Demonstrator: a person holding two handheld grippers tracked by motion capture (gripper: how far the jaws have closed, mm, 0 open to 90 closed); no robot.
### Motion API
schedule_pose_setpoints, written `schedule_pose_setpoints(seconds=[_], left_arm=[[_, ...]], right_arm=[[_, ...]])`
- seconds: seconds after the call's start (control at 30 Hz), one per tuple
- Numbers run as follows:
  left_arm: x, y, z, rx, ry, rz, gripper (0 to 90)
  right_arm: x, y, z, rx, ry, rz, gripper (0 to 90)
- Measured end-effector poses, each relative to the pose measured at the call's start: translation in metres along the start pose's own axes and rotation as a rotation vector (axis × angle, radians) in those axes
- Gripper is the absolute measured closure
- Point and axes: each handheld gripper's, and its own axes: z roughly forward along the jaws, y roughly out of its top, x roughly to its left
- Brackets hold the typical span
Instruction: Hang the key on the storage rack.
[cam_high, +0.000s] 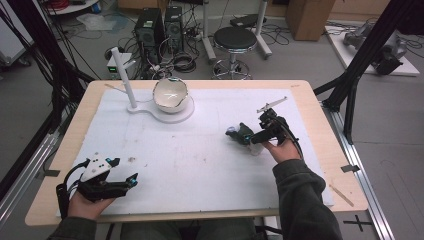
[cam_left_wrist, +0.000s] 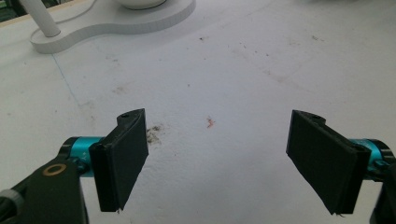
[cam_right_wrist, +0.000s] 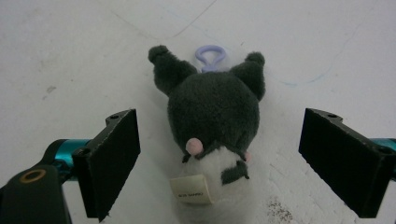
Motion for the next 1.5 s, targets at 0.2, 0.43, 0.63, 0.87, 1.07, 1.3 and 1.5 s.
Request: schedule_pose_setpoints(seconds=[0.2,0.43,0.63,0.87,1.07,1.3,1.5], left_arm=[[0.000,0.000,0.000,0.000,-0.002,0.001,21.0],[0.000,0.000,0.000,0.001,0.000,0.002,21.0],[0.000,0.000,0.000,0.003,-0.004,0.004,21.0],[0.001,0.000,0.001,0.001,-0.005,0.002,21.0],[0.000,0.000,0.001,0.001,-0.005,0.000,21.0],[0.000,0.000,0.001,0.002,-0.007,0.003,21.0],[0.001,0.000,0.001,0.002,-0.006,0.003,21.0]], right_arm=[[-0.001,0.001,0.005,0.013,0.003,-0.005,15.1],[-0.001,0.001,0.013,0.054,0.010,-0.008,18.3],[-0.001,-0.002,0.019,0.060,0.020,-0.006,22.0],[0.003,-0.009,0.030,0.115,0.023,-0.014,26.6],[0.002,-0.008,0.032,0.111,-0.006,-0.030,33.6],[0.000,-0.008,0.032,0.109,-0.009,-0.033,40.3],[-0.001,-0.008,0.030,0.109,0.000,-0.041,45.3]])
